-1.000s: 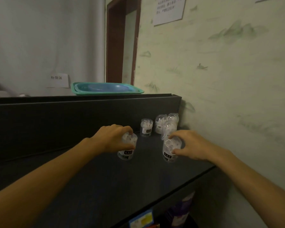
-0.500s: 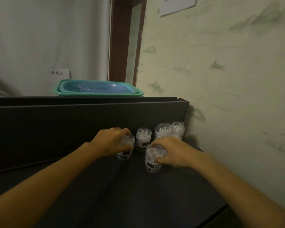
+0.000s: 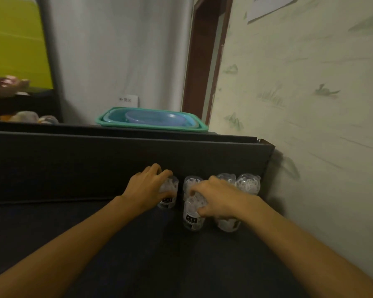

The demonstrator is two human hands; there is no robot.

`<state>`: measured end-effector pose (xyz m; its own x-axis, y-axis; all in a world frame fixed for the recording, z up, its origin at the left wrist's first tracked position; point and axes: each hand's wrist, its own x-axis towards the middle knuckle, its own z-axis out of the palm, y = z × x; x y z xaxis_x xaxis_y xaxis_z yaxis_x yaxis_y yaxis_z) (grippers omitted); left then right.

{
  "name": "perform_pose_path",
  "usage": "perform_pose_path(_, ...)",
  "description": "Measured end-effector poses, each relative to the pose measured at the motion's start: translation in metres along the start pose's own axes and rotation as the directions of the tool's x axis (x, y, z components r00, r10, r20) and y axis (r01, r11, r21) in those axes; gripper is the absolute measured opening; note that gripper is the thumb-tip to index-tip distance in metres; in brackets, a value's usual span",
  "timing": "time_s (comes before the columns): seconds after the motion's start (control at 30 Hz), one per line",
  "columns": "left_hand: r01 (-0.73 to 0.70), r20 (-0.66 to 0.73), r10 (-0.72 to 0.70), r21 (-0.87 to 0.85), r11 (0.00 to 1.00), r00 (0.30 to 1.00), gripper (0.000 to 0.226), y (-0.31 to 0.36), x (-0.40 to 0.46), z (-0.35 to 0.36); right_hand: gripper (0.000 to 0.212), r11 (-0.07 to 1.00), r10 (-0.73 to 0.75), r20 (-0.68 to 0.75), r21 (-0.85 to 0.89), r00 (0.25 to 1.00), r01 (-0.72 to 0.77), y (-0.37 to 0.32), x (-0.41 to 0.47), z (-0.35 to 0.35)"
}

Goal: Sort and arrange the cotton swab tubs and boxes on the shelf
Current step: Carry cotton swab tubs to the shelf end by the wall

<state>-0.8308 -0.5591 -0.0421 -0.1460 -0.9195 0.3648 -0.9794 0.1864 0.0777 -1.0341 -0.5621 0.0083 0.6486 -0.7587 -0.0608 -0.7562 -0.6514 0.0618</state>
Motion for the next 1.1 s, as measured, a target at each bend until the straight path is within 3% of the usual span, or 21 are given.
perform_pose_path(0.2, 0.11, -0.022, -0.109, 0.008, 0.994, 0.994, 0.056, 0.01, -0.035, -0.008, 0.049, 0.984, -0.138, -0.054, -0.119, 0.989, 0.131, 0.008, 0.001, -0.001)
perform_pose_path(0.33, 0.165, -0.027, -0.164, 0.054, 0.985, 0.986, 0.057, 0.013, -0.059, -0.021, 0.057, 0.979, -0.191, -0.071, -0.082, 0.979, 0.185, 0.01, 0.001, -0.005)
perform_pose_path(0.47, 0.225, -0.044, -0.221, 0.117, 0.967, 0.974, 0.058, 0.014, -0.082, -0.038, 0.065, 0.954, -0.29, -0.202, 0.023, 0.936, 0.3, -0.009, 0.001, -0.011)
perform_pose_path(0.67, 0.322, -0.059, -0.317, 0.176, 0.93, 0.947, 0.062, 0.001, -0.138, -0.077, 0.068, 0.894, -0.415, -0.301, 0.041, 0.858, 0.447, -0.07, 0.012, -0.014)
perform_pose_path(1.1, 0.516, -0.185, -0.482, 0.254, 0.818, 0.856, 0.06, -0.092, -0.299, -0.188, 0.065, 0.818, -0.524, -0.404, 0.008, 0.75, 0.575, -0.26, 0.013, -0.053)
